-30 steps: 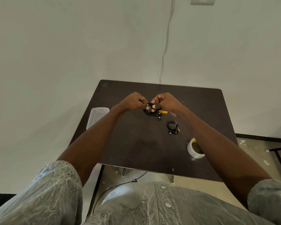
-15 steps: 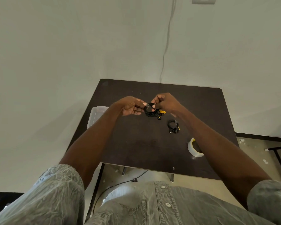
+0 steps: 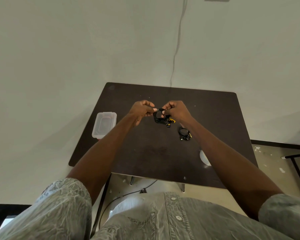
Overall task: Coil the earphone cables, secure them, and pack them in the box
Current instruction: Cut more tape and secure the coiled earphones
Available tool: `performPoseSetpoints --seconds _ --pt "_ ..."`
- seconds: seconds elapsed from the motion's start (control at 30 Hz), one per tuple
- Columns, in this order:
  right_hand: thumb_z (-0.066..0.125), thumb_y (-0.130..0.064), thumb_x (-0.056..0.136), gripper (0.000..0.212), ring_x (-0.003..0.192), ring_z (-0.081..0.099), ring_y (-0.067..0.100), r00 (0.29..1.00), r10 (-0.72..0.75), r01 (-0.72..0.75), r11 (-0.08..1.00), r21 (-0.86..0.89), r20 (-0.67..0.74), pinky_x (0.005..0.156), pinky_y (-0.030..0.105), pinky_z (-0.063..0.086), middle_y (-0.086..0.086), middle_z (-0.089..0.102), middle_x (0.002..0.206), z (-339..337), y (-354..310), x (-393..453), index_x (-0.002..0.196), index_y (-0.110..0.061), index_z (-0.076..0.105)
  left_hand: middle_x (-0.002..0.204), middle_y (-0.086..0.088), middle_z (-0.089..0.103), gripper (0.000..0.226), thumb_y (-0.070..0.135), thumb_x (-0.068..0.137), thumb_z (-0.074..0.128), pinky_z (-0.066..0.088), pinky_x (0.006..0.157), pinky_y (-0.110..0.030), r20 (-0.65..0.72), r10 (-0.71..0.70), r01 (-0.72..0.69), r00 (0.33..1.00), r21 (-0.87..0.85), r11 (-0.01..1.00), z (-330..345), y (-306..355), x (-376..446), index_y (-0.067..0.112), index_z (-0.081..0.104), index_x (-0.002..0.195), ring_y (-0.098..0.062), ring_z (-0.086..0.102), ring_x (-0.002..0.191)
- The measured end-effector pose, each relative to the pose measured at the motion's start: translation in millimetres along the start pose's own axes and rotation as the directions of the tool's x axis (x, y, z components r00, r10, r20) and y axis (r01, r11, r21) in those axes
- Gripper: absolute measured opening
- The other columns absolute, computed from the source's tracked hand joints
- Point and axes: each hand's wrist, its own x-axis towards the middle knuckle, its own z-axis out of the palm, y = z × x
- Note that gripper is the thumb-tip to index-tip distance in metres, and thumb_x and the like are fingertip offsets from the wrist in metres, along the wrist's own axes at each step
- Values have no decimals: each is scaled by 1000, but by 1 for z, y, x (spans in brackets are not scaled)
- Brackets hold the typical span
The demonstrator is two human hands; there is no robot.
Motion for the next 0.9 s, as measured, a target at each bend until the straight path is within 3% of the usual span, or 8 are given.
performPoseSetpoints --seconds 0.1,0.2,0.33,0.43,0.57,0.73,0.83,0.9 --pt "68 10 77 10 48 57 0 998 15 -14 1000 20 -62 49 15 44 -2 64 55 -1 0 2 80 0 68 92 -9 70 20 2 90 60 56 79 -28 71 -24 23 997 18 1000 -4 2 0 5 61 110 -18 68 85" --pt "70 7 76 10 49 56 1 998 15 -15 1000 -2 -65 49 17 43 -2 65 57 -3 2 4 77 -4 69 95 -11 70 22 8 92 61 55 84 -30 124 -37 32 992 41 999 -7 7 0 3 61 113 -19 68 88" --pt "70 5 74 13 61 62 13 999 6 -6 1000 -9 -38 58 25 48 11 71 67 -3 2 6 74 -8 71 101 -12 69 32 7 81 74 56 83 -26 69 -10 5 998 72 997 -2 7 1 1 65 111 -18 67 91" --pt "70 4 73 11 68 63 22 1000 24 -24 1000 2 -16 61 33 48 19 72 76 -3 5 6 74 -7 71 93 -10 68 32 1 76 76 56 74 -22 16 -7 6 1000 50 999 2 4 2 0 65 106 -16 66 84" --pt "67 6 75 8 65 63 22 997 69 -70 997 39 15 57 28 49 20 70 75 -1 9 0 80 1 70 82 -7 67 23 -4 75 75 51 60 -16 -42 5 -2 999 65 998 7 -5 1 3 66 96 -13 65 71" --pt "65 12 76 16 56 63 18 979 202 -187 938 290 -21 53 24 51 13 64 72 3 20 0 82 -2 66 103 -14 68 18 12 93 60 54 88 -36 36 -101 100 994 39 994 8 -18 2 6 62 110 -26 66 99" --pt "67 9 79 18 59 59 18 951 306 -272 890 365 -38 47 22 47 10 62 72 9 30 6 76 -8 63 100 -14 68 17 24 94 60 53 91 -42 98 -214 214 972 17 977 11 -28 3 9 64 102 -27 66 96" --pt "64 10 82 22 61 58 17 915 401 -351 838 417 -37 51 25 49 9 61 72 16 39 8 74 -9 60 95 -12 69 13 20 89 67 54 90 -42 85 -261 263 962 -14 965 13 -39 6 9 65 97 -25 66 89"
